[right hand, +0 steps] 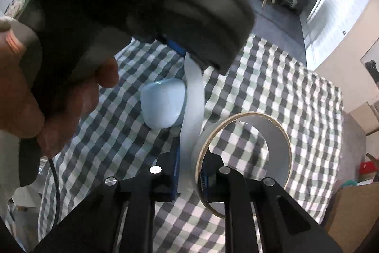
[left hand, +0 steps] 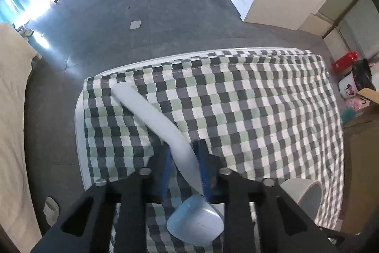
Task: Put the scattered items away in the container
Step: 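Grasp the white foam tube with the left gripper while the right grasps the tape roll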
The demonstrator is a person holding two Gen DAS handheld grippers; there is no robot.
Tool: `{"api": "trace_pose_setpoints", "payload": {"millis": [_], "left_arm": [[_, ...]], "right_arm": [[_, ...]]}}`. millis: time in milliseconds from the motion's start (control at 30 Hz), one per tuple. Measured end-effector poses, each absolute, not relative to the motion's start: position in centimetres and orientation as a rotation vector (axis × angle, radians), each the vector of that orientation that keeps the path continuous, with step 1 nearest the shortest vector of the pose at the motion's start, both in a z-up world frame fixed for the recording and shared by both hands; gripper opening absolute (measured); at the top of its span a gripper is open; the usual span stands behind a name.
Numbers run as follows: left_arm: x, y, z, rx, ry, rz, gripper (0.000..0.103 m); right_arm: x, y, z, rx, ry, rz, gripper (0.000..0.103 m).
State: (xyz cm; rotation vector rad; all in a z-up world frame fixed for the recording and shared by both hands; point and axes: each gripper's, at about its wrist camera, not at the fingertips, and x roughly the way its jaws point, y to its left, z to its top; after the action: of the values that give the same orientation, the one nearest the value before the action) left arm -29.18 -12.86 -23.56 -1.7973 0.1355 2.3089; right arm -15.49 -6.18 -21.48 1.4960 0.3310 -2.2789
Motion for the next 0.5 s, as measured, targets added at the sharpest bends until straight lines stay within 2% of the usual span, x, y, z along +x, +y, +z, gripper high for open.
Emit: {"api": "trace_pose_setpoints", "payload": {"millis": [133,500], "left_arm": [[-28.4,-12.6,-22.6,-1.780,0.143,2.308,0.015],[-26.5,-12.1,-17.6,-1.702,0.091,2.365,0.014]], "right_arm": [[-14.7,-5.5,-20.1,1.452,0.317,-2.279,0.014],[-11.3,-3.4,-15.0,1.301,0.333,-2.328,0.013]]}}
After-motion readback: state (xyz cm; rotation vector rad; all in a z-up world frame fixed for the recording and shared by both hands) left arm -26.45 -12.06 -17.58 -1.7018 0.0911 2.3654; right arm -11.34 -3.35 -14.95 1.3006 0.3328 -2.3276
